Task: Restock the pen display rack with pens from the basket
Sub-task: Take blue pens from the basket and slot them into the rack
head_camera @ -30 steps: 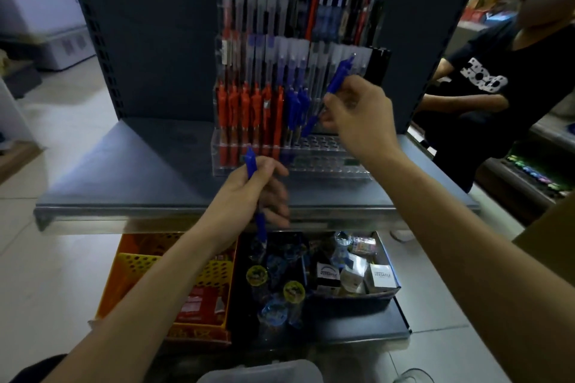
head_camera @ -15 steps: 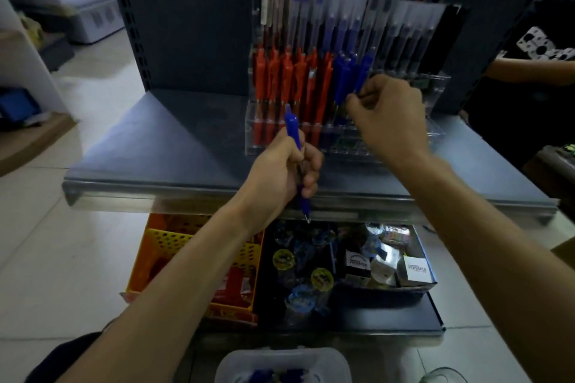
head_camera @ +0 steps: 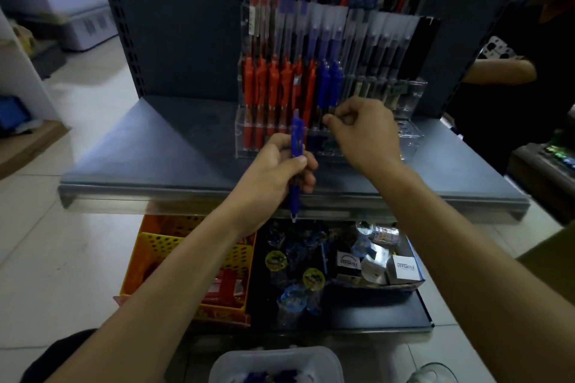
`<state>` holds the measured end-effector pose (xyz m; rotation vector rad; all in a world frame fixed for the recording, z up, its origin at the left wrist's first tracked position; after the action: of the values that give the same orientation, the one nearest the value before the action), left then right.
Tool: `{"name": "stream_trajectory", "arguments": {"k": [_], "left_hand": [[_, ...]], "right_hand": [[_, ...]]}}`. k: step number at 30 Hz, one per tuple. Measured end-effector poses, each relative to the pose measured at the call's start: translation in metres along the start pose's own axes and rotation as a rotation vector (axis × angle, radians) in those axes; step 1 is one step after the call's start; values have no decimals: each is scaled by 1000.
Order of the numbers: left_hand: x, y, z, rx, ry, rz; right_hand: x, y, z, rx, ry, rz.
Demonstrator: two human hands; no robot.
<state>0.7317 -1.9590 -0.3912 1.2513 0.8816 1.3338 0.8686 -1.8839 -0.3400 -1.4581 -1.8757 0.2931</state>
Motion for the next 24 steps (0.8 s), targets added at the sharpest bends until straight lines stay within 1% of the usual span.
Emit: {"name": "stream_trajectory", "arguments": {"k": [3,5,7,9,10,12,15,21,24], "left_hand": [[-5,3,3,51,-34,45],[-8,6,5,24,4,58],[-12,7,6,19,64,74],[-17,8,7,73,116,91],[-19,9,7,110,135,96],[-23,9,8,167,155,110],[-26,7,14,230,130,129],[-28,-2,23,246,82,136],[-27,-4,29,247,18,113]], "right_hand": [[-16,5,-1,114,-112,50],[-36,10,-4,183,-87,69],[-58,16,-6,365,-45,129],[-76,18,-6,553,-81,173],[-83,17,-7,591,-120,164],[-95,15,-8,631,-188,120],[-105,13,-10,685,-228,68],[-109,17,-10,761,-200,116],[-104,23,-13,726,-204,103]]}}
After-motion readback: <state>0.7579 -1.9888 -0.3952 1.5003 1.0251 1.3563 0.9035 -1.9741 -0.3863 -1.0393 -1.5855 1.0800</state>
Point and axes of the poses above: each hand's wrist, its own x-axis towards the middle knuckle, its own z-axis out of the palm, y = z × x, the point moved 4 cm from there along x, towards the middle knuckle, and after that the axes turned 3 degrees about -y, right-handed, at the moved point
